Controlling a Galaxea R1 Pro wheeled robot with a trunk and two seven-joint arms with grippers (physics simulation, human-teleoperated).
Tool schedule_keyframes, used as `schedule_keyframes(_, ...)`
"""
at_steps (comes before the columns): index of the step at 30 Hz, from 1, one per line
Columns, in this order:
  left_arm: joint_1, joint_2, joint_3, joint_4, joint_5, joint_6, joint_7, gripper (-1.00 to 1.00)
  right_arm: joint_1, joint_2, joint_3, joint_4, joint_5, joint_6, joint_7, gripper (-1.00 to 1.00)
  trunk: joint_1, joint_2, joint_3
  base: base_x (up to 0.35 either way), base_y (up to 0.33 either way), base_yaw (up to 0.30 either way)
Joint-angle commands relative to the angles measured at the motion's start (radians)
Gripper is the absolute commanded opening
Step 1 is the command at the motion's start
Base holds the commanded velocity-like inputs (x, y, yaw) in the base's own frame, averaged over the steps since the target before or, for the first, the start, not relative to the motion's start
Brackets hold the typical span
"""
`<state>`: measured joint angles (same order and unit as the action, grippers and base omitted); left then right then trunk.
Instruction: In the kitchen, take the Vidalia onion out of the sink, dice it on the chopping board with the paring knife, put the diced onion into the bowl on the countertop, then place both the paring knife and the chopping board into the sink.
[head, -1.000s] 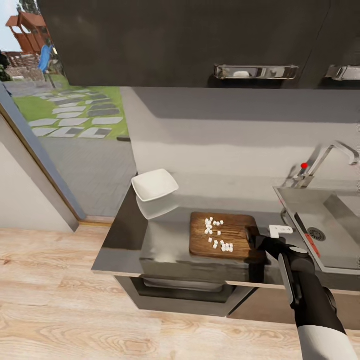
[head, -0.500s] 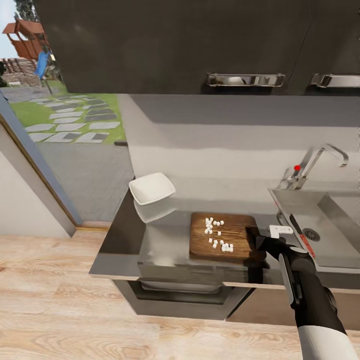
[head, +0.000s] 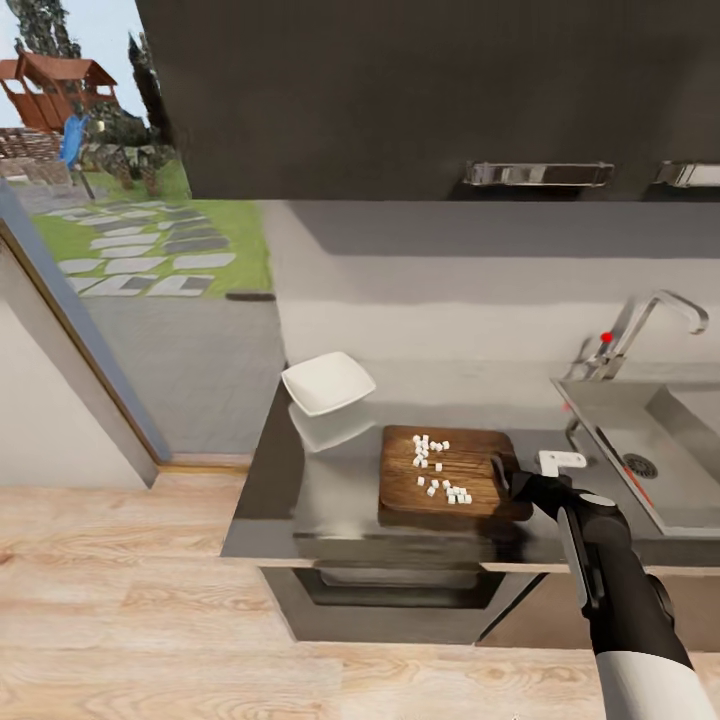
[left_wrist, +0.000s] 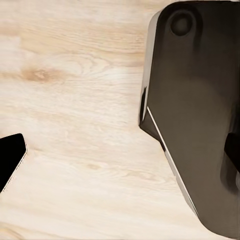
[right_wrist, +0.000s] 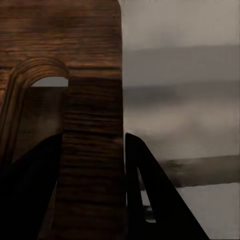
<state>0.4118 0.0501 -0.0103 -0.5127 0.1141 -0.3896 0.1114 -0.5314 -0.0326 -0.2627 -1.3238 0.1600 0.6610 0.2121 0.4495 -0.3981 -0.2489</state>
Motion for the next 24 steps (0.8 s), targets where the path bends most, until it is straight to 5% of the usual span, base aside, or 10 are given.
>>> schedule_keyframes(1,0.000,0.001,-0.004,-0.001,0.010,-0.002,0.001,1.00,-0.001,0.000,-0.001,-0.002,0.009,0.005,0.009,-1.00,0.001,-0.002,0.000,-0.149,0.197,-0.064)
schedule_keyframes(13,0.000,0.001,-0.004,-0.003,0.010,-0.003,0.000,1.00,-0.001,0.000,-0.002,-0.003,0.009,0.028,0.009,-1.00,0.001,-0.002,0.019,-0.089,0.043,-0.064)
schedule_keyframes(24,0.000,0.001,-0.004,-0.001,0.010,-0.003,0.000,1.00,-0.001,-0.001,-0.003,-0.005,0.009,0.034,0.009,-1.00,0.001,-0.002,0.037,0.065,0.280,-0.073)
